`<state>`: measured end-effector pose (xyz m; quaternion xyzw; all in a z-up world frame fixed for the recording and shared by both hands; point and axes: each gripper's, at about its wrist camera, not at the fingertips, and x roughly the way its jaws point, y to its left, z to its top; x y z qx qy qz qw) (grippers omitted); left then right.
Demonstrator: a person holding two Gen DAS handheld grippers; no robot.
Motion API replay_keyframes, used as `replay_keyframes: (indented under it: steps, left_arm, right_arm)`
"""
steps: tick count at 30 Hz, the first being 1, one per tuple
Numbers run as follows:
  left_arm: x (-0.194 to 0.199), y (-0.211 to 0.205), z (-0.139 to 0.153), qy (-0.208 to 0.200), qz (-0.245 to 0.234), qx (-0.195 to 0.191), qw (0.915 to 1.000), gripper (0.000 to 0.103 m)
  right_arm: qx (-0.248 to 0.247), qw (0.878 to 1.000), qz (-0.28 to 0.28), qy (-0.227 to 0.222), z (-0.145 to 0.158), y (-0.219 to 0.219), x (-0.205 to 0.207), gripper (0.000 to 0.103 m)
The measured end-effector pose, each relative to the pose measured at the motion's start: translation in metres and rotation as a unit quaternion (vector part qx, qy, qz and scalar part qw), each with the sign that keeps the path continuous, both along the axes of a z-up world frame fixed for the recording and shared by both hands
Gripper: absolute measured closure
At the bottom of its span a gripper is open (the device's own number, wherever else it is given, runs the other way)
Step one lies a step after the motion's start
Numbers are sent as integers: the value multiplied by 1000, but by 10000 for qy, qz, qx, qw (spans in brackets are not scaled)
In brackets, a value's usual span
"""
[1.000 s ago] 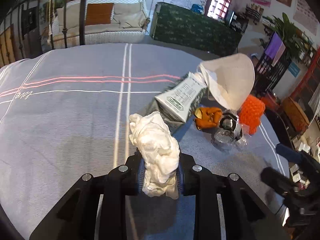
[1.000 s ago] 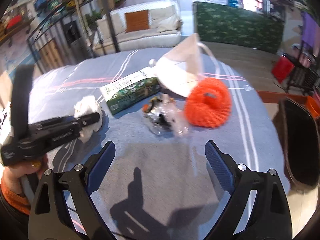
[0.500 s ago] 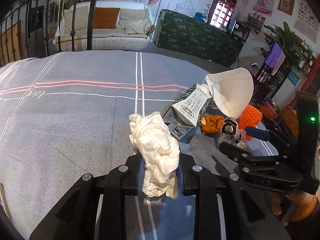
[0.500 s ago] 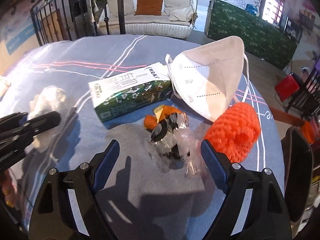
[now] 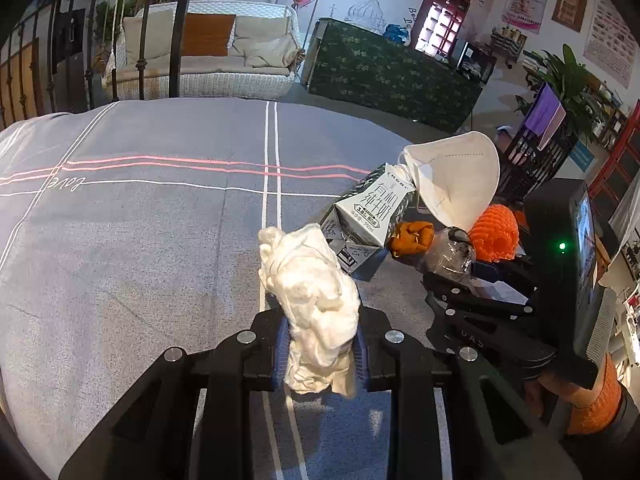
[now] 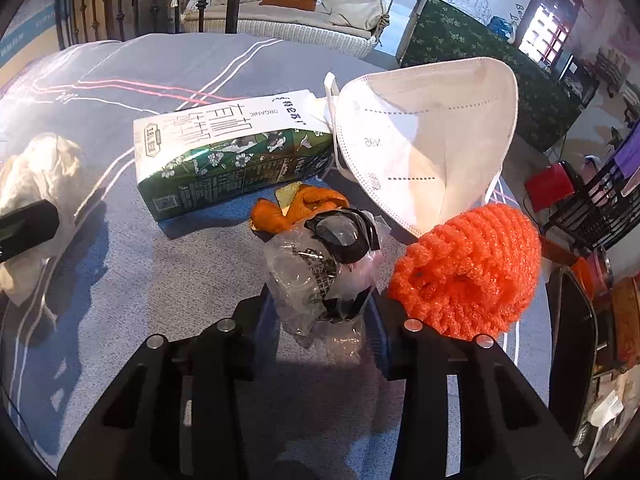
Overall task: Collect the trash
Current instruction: 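Grasp the clear plastic bag with black lid with the right tool while the left tool holds the tissue, then carry the clear bag over the wastebasket and open the right tool while the left tool carries the tissue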
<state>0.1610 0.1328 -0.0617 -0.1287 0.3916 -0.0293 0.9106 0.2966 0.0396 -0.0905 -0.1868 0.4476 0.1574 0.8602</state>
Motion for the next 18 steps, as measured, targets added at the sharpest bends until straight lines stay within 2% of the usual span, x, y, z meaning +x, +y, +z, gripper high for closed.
replay_keyframes:
  steps: [7,18]
  left_arm:
    - [-1,-2,3,-61,-17,32,10000,77]
    - [-6,-18,12,-240,-181,103,9995,77]
  right_arm:
    - [186,9997,68,-149,13,0,-21,66]
    - [782,9965,60,-284,37,-23,-58,66]
